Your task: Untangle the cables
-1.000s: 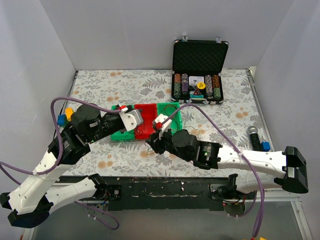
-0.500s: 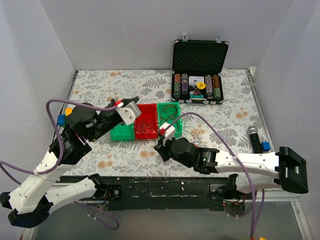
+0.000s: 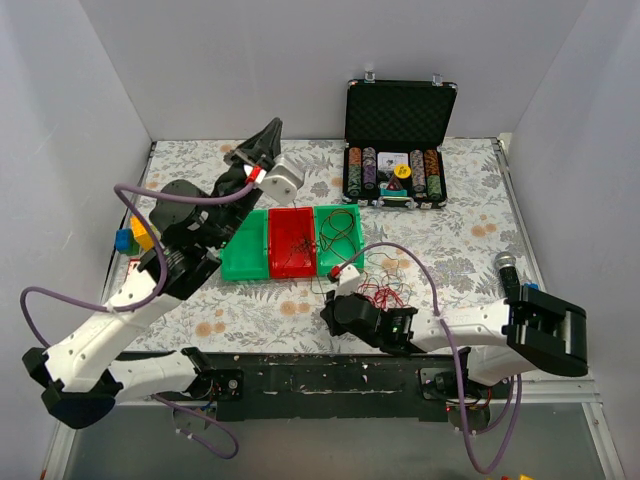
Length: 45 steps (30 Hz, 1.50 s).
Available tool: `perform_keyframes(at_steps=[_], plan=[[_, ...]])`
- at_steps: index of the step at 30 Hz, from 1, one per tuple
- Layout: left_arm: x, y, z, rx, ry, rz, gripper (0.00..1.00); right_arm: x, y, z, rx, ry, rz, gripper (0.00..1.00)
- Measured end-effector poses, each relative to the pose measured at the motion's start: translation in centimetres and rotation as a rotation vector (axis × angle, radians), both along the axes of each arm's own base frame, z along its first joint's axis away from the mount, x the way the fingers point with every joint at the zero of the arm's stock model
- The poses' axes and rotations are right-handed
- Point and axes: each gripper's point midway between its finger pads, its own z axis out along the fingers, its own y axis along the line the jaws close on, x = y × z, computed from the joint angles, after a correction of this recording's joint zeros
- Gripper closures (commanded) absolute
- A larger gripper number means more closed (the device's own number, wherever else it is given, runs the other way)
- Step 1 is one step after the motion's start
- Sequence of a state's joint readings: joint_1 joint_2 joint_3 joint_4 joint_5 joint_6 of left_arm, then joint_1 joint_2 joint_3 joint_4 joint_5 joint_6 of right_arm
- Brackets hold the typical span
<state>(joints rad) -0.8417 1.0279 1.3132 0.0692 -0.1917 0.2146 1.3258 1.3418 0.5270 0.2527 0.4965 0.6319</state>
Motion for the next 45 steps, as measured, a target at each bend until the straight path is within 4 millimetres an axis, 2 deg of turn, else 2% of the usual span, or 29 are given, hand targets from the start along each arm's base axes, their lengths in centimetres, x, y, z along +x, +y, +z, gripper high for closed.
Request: perform_keyframes(at_steps=[4,6,10,13,14,17,20,23,26,32,37,40,45], plan=[[1.2,-0.9,3.9,-0.006,-0.111,0.041,1.00,0.2,0.9,-1.2,0.021,0.035,-0.039,0.99],[1.8,-1.8,5.7,-0.002,-0.150,0.055,1.00,0.5,1.8,-0.9,0.063,0.039,-0.062,0.99],[2.9,-2.9,8.1,-0.012,-0.186,0.069,1.00,0.4,4.0,0.8,0.157,0.039,-0.077,0.99],[2.4,-2.4,8.3,-0.026,-0.161,0.057,1.00,0.3,4.4,1.7,0.175,0.031,-0.078,0.99],[2.0,-2.1,8.1,-0.031,-0.151,0.046,1.00,0.2,4.3,1.7,0.165,0.029,-0.076,0.94],[-0.6,0.2,6.4,-0.038,-0.133,0.008,1.00,-0.8,2.4,0.9,0.069,0.033,-0.039,0.70],[-5.0,3.9,6.4,-0.101,-0.156,-0.057,1.00,-1.6,0.4,0.8,-0.022,0.023,0.007,0.52],[-8.9,7.1,7.6,-0.188,-0.191,-0.113,1.00,-1.7,-0.3,3.7,-0.005,-0.027,0.051,0.47],[-10.6,8.2,8.2,-0.228,-0.198,-0.158,1.00,-1.6,0.2,8.5,0.090,-0.096,0.092,0.45],[-9.3,4.7,4.5,-0.124,-0.070,-0.243,1.00,-1.7,1.9,17.3,0.240,-0.215,0.177,0.38],[-8.4,2.7,1.3,-0.049,0.015,-0.277,1.00,-2.5,3.9,22.9,0.351,-0.277,0.264,0.36],[-8.3,2.4,0.5,-0.032,0.035,-0.284,1.00,-3.1,5.2,24.6,0.399,-0.294,0.319,0.36],[-8.7,2.5,0.7,-0.037,0.033,-0.295,1.00,-3.3,6.8,23.4,0.384,-0.293,0.356,0.37]])
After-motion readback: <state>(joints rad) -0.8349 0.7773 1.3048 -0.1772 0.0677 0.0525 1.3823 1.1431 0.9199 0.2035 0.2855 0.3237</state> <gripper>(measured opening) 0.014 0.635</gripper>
